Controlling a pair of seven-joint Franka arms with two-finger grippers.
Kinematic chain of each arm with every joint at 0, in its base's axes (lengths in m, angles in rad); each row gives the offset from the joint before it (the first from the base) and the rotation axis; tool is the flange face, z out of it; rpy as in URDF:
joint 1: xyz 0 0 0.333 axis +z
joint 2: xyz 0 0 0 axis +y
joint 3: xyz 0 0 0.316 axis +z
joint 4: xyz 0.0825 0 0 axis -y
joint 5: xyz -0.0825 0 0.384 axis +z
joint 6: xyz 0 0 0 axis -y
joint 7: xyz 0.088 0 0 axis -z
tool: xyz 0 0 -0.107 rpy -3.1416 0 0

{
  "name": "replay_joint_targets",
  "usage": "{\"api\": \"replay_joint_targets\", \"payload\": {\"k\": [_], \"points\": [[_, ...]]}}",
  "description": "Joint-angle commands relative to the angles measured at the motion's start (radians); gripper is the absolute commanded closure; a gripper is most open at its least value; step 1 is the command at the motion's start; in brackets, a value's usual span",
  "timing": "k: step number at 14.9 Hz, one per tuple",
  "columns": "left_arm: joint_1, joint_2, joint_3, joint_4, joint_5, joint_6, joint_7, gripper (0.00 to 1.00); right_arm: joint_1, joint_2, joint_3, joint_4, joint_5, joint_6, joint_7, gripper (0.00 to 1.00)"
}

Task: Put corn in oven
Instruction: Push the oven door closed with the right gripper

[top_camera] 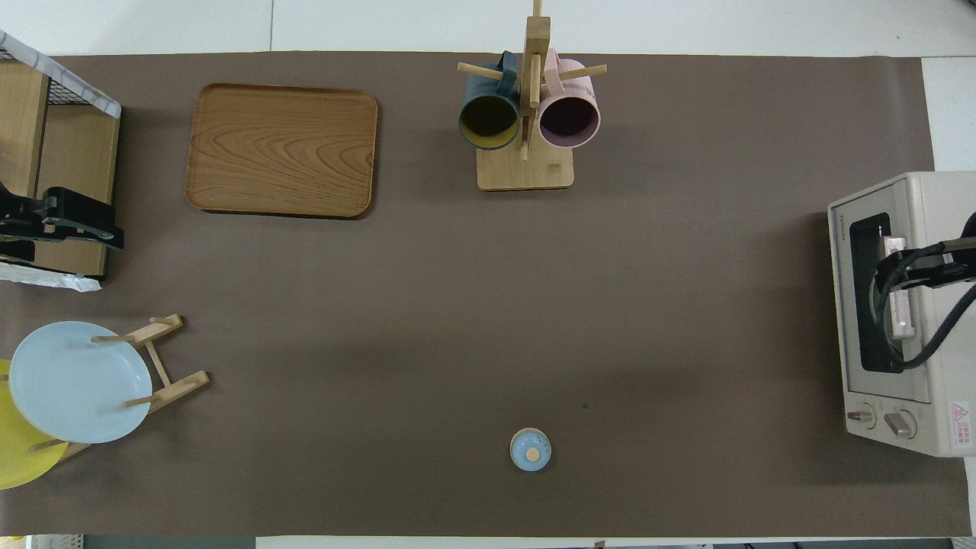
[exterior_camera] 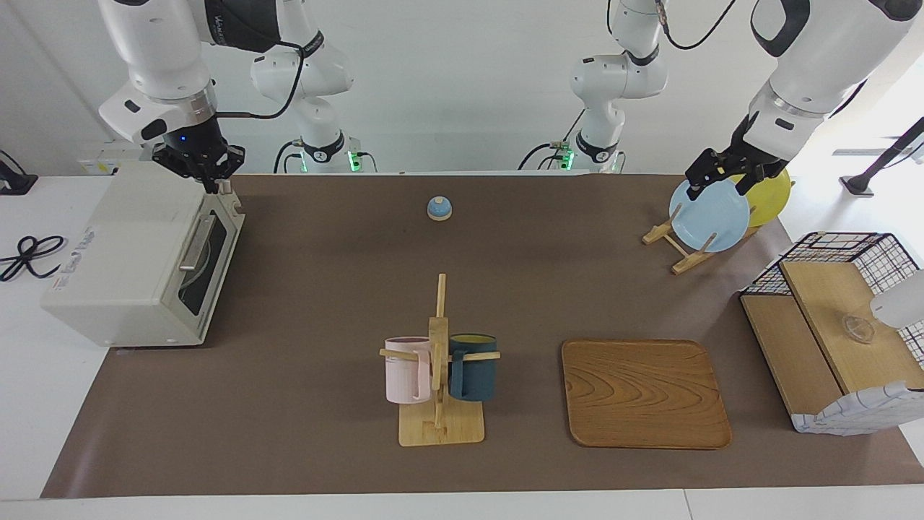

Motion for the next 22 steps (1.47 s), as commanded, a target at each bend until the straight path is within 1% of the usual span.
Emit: {"api": "replay_joint_targets", "payload": {"k": [1, 4, 6, 7, 10, 19, 22], "points": [[0.012, -0.007, -0.004, -0.007, -0.009, 0.004, 0.004, 0.00, -0.003, 0.028, 0.005, 0.059, 0.034, -0.027, 0.005, 0.00], [0.012, -0.007, -0.004, -0.007, -0.009, 0.004, 0.004, 0.00, 0.006, 0.036, 0.011, 0.093, 0.049, -0.053, 0.033, 0.00], [0.012, -0.007, -0.004, -0.007, -0.009, 0.004, 0.004, 0.00, 0.058, 0.054, -0.030, 0.100, 0.041, -0.064, 0.033, 0.00], [0.012, -0.007, -0.004, -0.007, -0.009, 0.004, 0.004, 0.00, 0.067, 0.054, -0.050, 0.109, 0.041, -0.064, 0.033, 0.00], [0.012, -0.007, -0.004, -0.009, -0.009, 0.004, 0.004, 0.00, 0.061, 0.078, -0.048, 0.132, 0.038, -0.073, 0.036, 0.00], [0.012, -0.007, -0.004, -0.007, -0.009, 0.004, 0.004, 0.00, 0.050, 0.079, -0.061, 0.128, 0.052, -0.067, 0.037, 0.00], [0.012, -0.007, -0.004, -0.007, -0.009, 0.004, 0.004, 0.00, 0.020, 0.082, -0.061, 0.133, 0.055, -0.050, 0.036, 0.00]]}}
